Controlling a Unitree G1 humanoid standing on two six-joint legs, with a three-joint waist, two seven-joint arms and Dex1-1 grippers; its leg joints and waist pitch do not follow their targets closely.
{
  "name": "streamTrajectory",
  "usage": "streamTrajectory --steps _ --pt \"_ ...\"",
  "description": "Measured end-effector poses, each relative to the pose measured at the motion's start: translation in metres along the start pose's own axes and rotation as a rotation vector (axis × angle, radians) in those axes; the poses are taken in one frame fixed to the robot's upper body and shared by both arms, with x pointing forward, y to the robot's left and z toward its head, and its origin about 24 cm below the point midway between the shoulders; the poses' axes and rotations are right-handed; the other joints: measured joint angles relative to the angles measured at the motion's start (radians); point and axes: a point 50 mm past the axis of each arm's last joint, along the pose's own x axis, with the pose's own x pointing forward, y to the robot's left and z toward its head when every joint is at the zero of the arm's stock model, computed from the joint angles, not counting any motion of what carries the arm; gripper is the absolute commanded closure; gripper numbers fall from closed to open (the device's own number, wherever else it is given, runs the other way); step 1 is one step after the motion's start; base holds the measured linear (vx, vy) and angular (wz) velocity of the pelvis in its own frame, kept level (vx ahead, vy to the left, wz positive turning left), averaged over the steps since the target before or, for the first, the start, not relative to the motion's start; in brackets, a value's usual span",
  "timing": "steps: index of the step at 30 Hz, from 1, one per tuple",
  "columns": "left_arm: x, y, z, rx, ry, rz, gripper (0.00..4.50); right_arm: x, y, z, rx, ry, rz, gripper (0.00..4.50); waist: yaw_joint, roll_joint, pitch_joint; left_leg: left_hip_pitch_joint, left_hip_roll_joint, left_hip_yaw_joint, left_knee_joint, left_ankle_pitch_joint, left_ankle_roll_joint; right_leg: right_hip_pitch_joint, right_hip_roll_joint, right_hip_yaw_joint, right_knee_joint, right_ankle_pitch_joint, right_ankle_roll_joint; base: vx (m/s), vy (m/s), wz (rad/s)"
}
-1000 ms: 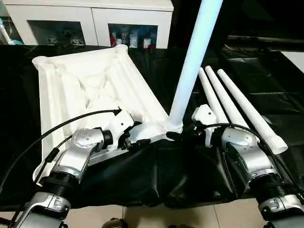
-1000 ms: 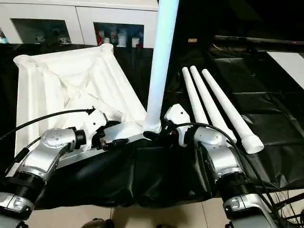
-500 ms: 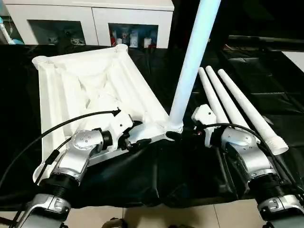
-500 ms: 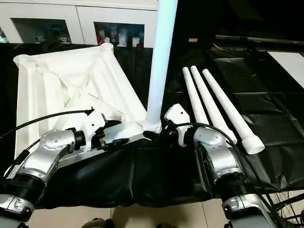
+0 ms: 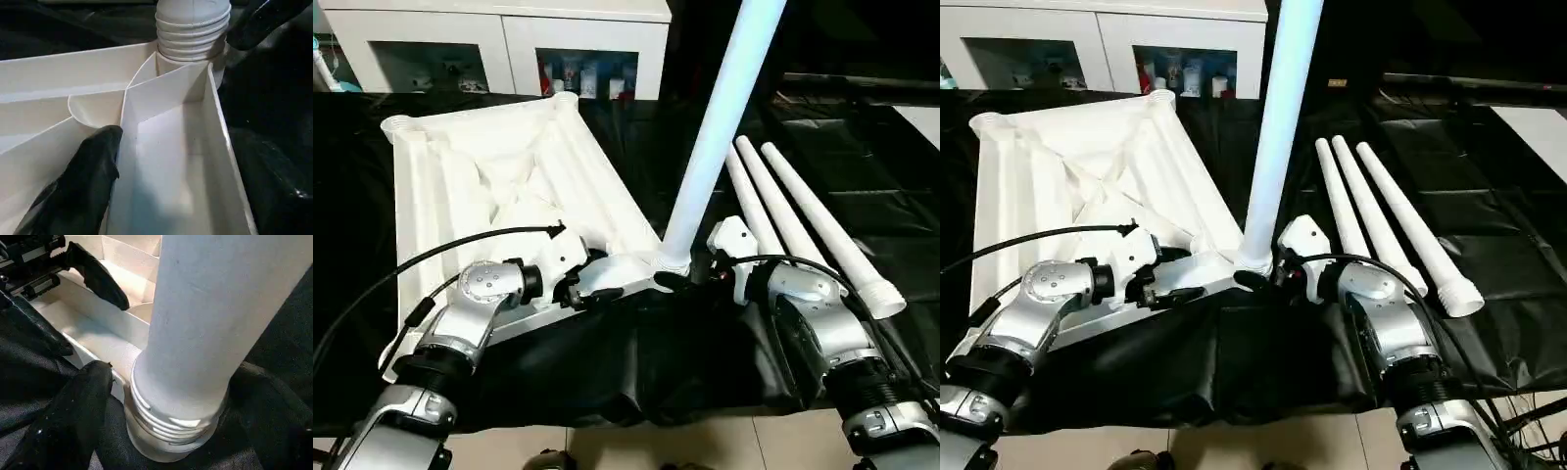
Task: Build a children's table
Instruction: Rotate leg to tighten
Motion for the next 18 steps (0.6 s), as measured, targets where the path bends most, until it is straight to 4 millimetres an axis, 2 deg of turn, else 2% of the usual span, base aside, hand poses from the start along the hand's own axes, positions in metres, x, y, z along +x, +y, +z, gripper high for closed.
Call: streamTrajectory --steps 8,9,18 --pt "0.0011 -0.0003 -0.0012 -0.008 -0.002 -0.006 0.83 0.0012 0.0007 0.0001 0.003 -0.003 -0.001 0.56 0.003 0.000 0.000 0.000 0.000 0.000 0.000 0.000 0.000 0.000 0.000 0.000 0.000 0.000 0.000 0.000 0.000 0.00" --pt "0.0014 -0.0002 -0.0015 -0.014 -0.004 -0.007 1.11 0.0017 0.0007 -0.0001 0.005 -0.003 -0.002 0.56 0.003 0.000 0.000 0.000 0.000 0.000 0.000 0.000 0.000 0.001 0.000 0.000 0.000 0.000 0.000 0.000 0.000 0.00" --pt "0.0018 -0.0001 -0.0022 -0.030 -0.008 -0.003 1.21 0.0073 -0.0029 0.0031 -0.014 -0.003 -0.035 0.56 0.004 -0.001 -0.001 0.001 0.000 0.000 0.000 0.000 0.000 0.001 0.000 0.000 0.000 0.000 0.000 0.000 0.000 0.00"
